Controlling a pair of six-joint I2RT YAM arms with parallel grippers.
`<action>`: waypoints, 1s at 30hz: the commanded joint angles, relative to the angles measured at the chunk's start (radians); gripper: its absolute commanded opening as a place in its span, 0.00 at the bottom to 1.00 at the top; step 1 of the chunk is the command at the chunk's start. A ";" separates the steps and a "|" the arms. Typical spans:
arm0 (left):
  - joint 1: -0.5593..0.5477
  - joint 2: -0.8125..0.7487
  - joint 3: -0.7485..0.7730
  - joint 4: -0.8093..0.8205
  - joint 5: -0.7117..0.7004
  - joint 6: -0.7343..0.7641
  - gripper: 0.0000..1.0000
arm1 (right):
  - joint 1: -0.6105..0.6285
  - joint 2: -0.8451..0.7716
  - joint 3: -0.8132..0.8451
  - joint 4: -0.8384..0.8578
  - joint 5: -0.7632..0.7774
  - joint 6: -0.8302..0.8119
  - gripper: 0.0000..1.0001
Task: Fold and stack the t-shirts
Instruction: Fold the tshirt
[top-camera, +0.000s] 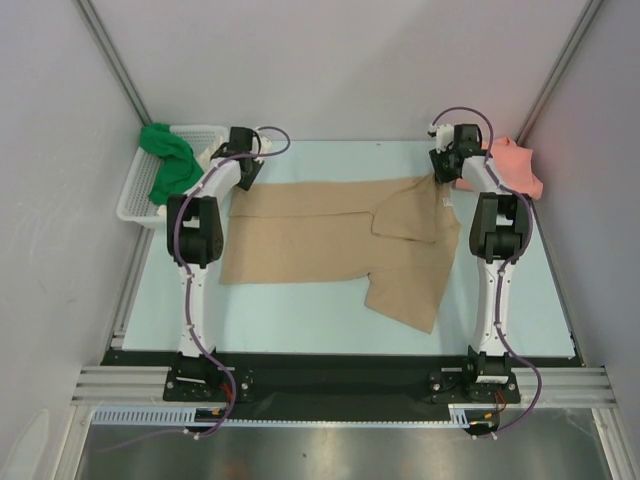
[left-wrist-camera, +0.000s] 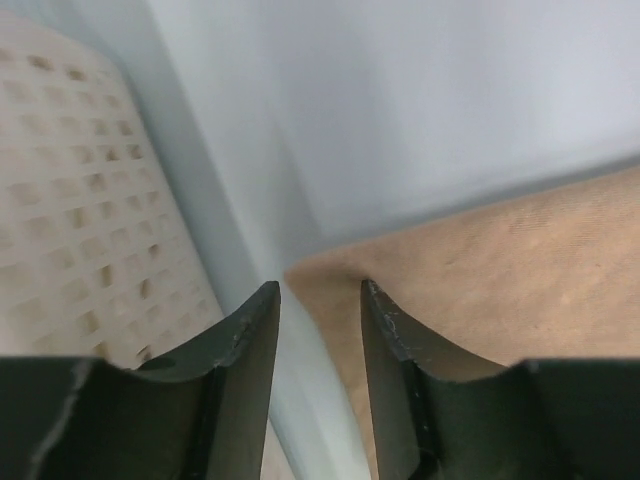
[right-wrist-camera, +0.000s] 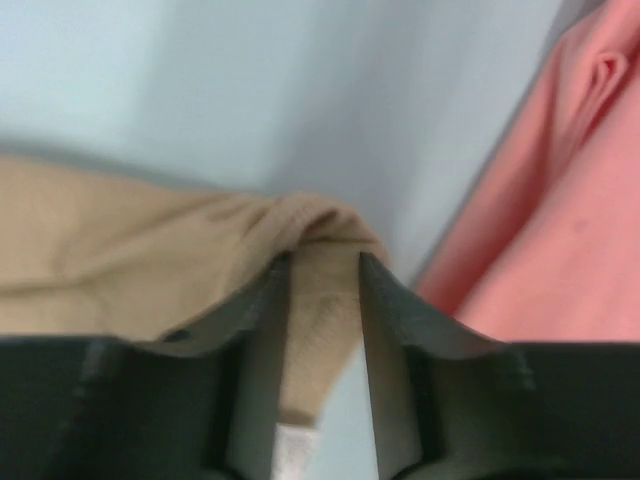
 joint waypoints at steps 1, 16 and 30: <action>-0.033 -0.204 0.029 0.056 -0.034 -0.073 0.44 | -0.024 -0.175 -0.044 0.027 -0.003 0.005 0.42; -0.178 -0.707 -0.454 -0.024 0.004 -0.109 0.79 | -0.035 -0.982 -1.027 -0.025 -0.444 -0.579 0.65; -0.158 -0.775 -0.626 -0.105 0.243 -0.205 1.00 | 0.030 -1.437 -1.555 -0.452 -0.371 -1.336 0.60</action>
